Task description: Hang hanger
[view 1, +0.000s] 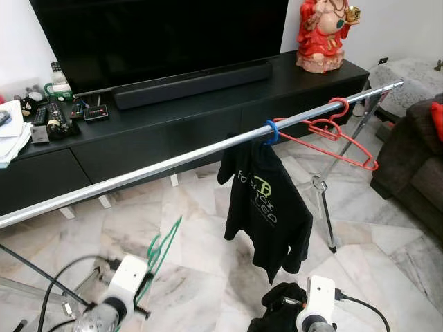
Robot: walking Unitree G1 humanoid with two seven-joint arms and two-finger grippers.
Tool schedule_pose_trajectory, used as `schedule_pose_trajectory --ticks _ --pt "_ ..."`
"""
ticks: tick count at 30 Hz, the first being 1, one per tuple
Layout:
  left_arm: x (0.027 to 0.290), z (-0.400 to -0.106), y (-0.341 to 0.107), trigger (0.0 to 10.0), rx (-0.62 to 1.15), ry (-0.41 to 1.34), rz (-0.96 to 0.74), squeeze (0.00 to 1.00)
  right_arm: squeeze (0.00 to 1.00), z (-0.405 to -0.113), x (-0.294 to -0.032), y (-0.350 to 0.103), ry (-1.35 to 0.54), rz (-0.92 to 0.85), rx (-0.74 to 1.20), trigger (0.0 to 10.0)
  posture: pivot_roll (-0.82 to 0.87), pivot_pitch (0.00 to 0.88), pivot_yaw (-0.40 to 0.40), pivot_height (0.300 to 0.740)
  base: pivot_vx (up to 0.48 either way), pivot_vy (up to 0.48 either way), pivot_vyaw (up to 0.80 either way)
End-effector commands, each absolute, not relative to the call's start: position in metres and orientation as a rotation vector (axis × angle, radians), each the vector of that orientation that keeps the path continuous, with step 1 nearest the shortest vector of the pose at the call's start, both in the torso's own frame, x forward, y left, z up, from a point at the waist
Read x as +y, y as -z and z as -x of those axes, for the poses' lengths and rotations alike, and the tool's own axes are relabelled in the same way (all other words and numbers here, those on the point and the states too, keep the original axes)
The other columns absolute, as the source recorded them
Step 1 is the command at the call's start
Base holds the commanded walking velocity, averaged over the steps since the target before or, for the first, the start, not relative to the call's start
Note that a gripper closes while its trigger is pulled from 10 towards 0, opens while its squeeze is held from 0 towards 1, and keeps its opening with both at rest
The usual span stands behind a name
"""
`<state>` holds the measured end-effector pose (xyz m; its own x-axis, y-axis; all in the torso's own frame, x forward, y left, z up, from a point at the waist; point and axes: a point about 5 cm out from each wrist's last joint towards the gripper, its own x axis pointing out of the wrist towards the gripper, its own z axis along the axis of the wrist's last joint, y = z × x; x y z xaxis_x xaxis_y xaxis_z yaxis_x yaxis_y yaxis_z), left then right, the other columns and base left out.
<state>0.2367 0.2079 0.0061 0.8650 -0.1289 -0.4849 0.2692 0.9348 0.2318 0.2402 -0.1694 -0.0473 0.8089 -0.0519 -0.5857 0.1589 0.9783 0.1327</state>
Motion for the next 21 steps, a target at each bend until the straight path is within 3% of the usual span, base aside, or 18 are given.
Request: schedule_pose_trajectory --ticks 1,7,12,21 --pt "0.216 -0.229 0.011 10.0 0.558 0.154 -0.288 0.00 0.00 -0.237 -0.168 0.050 0.100 -0.166 0.639 10.0 0.07 0.098 0.016 0.740 0.000 0.000 0.00" --pt "0.227 -0.206 0.045 10.0 0.739 0.049 -0.222 0.00 0.00 -0.238 -0.168 0.048 0.075 -0.159 0.619 10.0 0.06 0.091 0.015 0.740 0.000 0.000 0.49" --pt "0.240 -0.165 0.075 10.0 0.919 -0.110 -0.143 0.00 0.00 -0.237 -0.171 0.049 0.083 -0.155 0.629 10.0 0.05 0.088 0.008 0.740 0.000 0.000 0.80" --pt "0.233 -0.151 0.086 10.0 0.960 -0.136 -0.126 0.00 0.00 -0.239 -0.175 0.047 0.077 -0.141 0.618 10.0 0.05 0.077 -0.005 0.740 0.000 0.000 0.80"
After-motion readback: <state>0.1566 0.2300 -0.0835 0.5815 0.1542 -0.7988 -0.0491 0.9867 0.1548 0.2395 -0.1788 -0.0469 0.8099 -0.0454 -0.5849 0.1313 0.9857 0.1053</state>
